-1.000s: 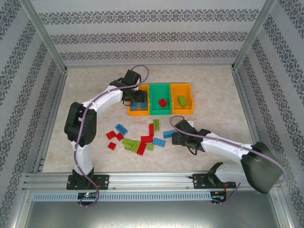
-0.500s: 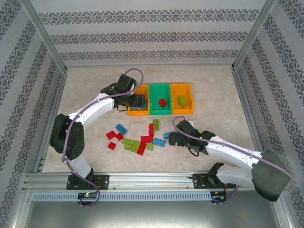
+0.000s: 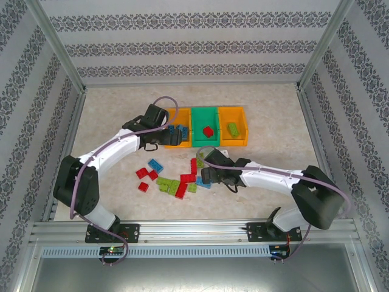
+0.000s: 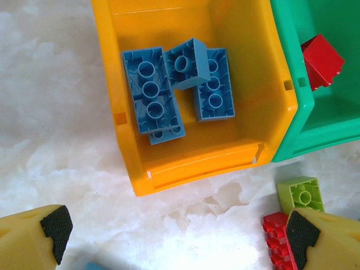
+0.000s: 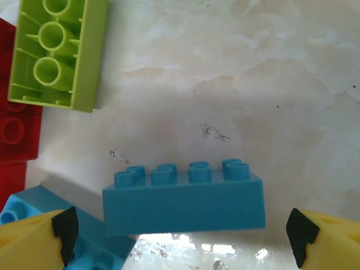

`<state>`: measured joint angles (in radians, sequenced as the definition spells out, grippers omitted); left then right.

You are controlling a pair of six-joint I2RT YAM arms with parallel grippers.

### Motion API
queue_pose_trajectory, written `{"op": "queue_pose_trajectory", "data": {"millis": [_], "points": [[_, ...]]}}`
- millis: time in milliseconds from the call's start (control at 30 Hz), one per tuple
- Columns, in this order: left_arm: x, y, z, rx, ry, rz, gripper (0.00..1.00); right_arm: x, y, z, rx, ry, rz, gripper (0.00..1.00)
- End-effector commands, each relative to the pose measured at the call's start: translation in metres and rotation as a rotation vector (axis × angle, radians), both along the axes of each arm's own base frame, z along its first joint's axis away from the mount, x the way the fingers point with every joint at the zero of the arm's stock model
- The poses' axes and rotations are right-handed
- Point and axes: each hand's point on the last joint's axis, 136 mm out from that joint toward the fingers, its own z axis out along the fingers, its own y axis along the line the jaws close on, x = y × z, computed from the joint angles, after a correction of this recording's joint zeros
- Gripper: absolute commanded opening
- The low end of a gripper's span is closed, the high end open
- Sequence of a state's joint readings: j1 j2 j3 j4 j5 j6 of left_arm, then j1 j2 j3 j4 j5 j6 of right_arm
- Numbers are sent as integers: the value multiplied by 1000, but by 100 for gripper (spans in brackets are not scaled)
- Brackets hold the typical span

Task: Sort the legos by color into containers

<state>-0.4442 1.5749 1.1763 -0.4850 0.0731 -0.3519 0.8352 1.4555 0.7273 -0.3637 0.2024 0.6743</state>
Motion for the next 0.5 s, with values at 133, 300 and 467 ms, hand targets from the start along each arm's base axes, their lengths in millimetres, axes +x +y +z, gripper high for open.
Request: {"op": "queue_pose_trajectory", "data": {"millis": [133, 300, 467], "points": [[-7, 8, 7, 9, -41, 31, 99, 16, 0, -3, -41, -25, 9, 95], [-12, 14, 8, 20, -50, 42, 100, 21, 1, -10, -54, -19, 34, 83], [-18, 20, 4, 45, -39, 48, 100, 20, -5, -17, -68, 1, 26, 71]]}}
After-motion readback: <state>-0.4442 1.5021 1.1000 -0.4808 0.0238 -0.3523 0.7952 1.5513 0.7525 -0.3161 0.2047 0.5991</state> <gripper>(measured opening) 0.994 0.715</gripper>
